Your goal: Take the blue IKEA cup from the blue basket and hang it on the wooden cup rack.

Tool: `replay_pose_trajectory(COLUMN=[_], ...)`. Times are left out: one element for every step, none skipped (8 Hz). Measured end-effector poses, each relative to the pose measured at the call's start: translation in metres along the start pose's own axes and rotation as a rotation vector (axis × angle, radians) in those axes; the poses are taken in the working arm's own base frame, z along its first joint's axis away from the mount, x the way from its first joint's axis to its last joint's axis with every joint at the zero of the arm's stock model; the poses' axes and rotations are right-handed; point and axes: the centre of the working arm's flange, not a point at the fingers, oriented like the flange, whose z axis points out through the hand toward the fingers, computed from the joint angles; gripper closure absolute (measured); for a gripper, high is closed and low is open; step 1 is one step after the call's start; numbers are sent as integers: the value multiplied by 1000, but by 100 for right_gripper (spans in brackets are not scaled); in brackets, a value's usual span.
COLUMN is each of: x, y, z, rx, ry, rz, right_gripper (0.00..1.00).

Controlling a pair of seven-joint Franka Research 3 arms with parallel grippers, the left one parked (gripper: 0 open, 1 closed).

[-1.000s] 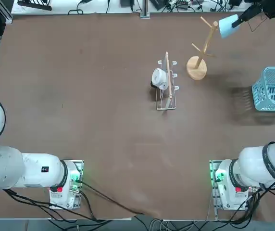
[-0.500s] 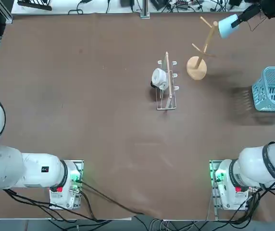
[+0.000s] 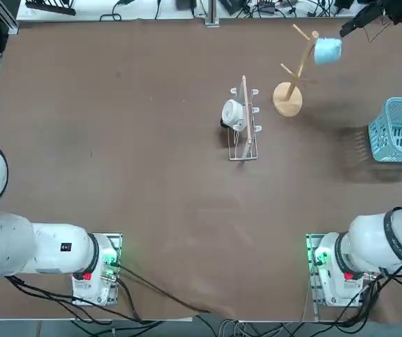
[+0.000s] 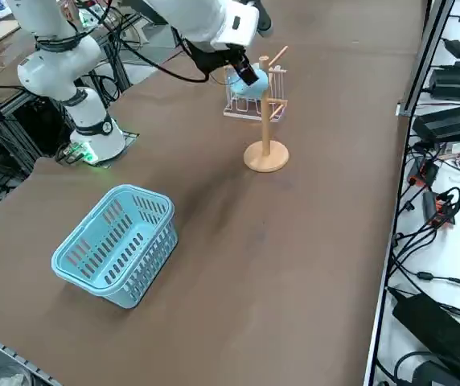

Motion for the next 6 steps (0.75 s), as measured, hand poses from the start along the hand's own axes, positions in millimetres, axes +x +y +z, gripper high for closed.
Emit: replay_pose_trajectory(x=[4,9,13,17,20,24], y=[-3,-9,-18,-30,-43,-54], z=[-9,-21,-36,-53,-68,-76], rx=[-23,-59,-112,-177,-246,-307], ry=[-4,-31,-73,-116,-160,-207], rz=[10,44,90,149,210,260], right_gripper=[0,0,0,0,0,0])
